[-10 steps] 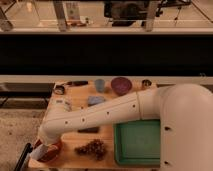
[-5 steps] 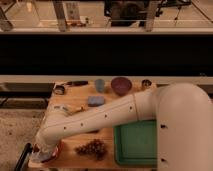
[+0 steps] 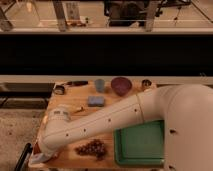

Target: Wipe red bowl with towel

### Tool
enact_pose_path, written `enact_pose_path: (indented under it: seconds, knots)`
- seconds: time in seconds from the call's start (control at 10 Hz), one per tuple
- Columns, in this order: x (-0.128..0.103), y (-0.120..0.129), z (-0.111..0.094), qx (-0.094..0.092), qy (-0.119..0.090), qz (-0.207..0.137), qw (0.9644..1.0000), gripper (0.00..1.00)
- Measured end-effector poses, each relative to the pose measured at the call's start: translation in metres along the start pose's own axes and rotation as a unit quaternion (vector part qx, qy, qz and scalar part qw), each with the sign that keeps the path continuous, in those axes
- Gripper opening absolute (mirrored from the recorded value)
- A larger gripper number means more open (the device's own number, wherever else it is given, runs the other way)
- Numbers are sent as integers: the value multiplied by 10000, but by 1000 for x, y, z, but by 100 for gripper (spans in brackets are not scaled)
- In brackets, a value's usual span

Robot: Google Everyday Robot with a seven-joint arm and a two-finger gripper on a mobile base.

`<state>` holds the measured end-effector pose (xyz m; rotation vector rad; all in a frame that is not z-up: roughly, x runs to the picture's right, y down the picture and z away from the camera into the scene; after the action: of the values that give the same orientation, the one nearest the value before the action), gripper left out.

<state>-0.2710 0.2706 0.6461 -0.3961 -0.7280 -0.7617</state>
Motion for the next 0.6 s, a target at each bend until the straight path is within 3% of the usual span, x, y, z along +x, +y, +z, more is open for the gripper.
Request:
enact_pose_path:
  seconds: [0.6]
  knots:
    - [15,19,-10,-199,323,144,9992,2]
